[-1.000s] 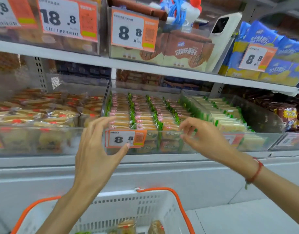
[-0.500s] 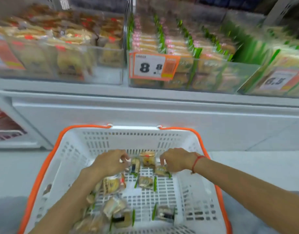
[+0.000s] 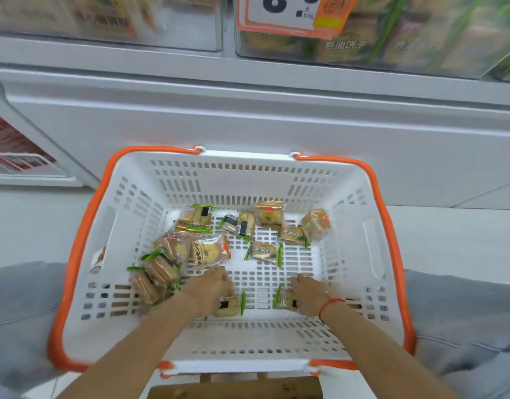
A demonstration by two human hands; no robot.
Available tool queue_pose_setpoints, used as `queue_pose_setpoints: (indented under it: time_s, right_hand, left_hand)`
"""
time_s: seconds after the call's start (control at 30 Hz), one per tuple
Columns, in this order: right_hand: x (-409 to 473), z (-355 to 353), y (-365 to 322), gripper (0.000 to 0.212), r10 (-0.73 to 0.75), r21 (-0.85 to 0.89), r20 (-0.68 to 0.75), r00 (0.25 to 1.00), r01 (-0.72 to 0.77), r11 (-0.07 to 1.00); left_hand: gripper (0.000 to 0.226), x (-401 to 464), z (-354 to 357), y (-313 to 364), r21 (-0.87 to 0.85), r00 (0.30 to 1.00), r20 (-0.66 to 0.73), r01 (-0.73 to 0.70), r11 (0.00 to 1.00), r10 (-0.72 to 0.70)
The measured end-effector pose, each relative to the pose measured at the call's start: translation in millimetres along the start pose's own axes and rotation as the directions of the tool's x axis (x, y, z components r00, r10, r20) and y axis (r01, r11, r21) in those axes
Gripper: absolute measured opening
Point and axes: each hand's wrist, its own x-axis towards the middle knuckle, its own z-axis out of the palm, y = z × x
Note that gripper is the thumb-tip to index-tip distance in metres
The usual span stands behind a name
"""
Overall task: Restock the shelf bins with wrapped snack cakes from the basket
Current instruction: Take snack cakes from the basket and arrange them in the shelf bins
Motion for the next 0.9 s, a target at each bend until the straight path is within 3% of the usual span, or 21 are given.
queue_pose_setpoints:
  time_s: [0.07,0.17,0.23,0.3,0.37,0.5,0.73,0.8,0.9]
  right_hand:
    - [1,-1,-5,0.038,-0.022,0.039,0.005,1.000,0.021,0.999]
    - [-2,-1,-11,0.050,-0.025,0.047,0.009,1.000,0.025,0.999]
    - [-4,-3,-10,0.043,-0.050,0.078,0.019,0.999,0.048,0.996]
    - [-8,-10,-6,0.022,-0.084,0.112,0.038,0.996,0.079,0.990]
    - [-13,-21,-4,0.023,-0.106,0.140,0.020,0.994,0.102,0.985]
    - [-18,-56,0,0.033,-0.097,0.305,-0.105,0.990,0.125,0.944]
    - [-78,-181,17,0.032,-0.132,0.671,-0.252,0.959,0.272,0.690]
    - [-106,-208,25,0.031,-0.131,0.766,-0.270,0.954,0.296,0.571]
    - [-144,-231,38,0.013,-0.176,0.857,-0.296,0.939,0.342,0.385]
  left_hand:
    - [0.047,-1,5,3,0.044,0.999,-0.036,0.005,0.999,-0.003]
    - [0.047,-1,10,5,0.035,0.998,-0.064,0.022,0.999,-0.019]
    - [0.042,2,9,4,-0.013,0.998,-0.056,0.019,1.000,-0.020]
    - [0.037,2,3,5,-0.104,1.000,-0.005,0.022,0.994,-0.022]
    - [0.034,1,-11,9,-0.201,1.000,0.013,0.016,0.979,-0.014]
    - [0.033,-9,-62,27,-0.380,0.975,-0.221,-0.055,0.923,-0.032]
    - [0.053,-44,-160,43,-0.236,0.824,-0.565,-0.211,0.949,0.043]
    - [0.044,-55,-178,52,-0.218,0.741,-0.670,-0.266,0.939,0.054]
    - [0.029,-70,-197,66,-0.171,0.591,-0.801,-0.383,0.908,0.099]
